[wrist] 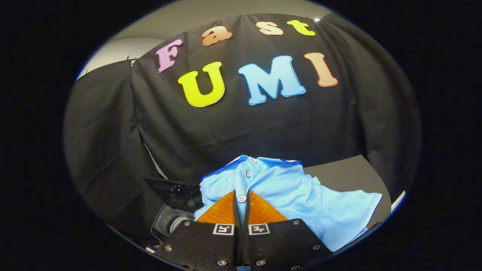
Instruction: Put the clothes into the washing machine and then close the washing machine lid.
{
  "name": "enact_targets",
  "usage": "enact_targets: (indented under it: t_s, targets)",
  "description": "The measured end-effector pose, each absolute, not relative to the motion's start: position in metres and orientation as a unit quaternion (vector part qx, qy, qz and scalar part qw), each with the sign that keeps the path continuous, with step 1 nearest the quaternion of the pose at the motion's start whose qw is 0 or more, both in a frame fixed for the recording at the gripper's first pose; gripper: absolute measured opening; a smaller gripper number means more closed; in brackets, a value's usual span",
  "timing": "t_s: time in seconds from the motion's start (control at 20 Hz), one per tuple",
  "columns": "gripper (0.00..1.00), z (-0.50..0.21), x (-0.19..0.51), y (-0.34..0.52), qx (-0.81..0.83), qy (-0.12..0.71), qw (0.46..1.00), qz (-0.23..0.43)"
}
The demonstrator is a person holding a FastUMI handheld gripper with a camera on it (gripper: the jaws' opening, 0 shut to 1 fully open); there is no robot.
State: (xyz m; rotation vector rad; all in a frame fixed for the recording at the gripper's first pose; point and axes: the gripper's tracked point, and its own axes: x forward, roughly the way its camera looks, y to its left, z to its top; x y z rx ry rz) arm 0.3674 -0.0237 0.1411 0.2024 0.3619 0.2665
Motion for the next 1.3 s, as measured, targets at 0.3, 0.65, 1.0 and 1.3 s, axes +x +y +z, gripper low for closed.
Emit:
enact_targets:
  t_s: [0.3, 0.65, 1.0, 1.3]
  targets:
    - [0.00, 0.175, 0.347, 0.047, 0.116, 0.149, 0.968, 0.165]
    - [0.00, 0.177, 0.331, 0.133, 0.107, 0.154, 0.961, 0.204]
    - [0.00, 0.149, 0.324, 0.218, 0.087, 0.177, 0.950, 0.241]
    - [0.00, 0.119, 0.319, 0.274, 0.081, 0.200, 0.942, 0.259]
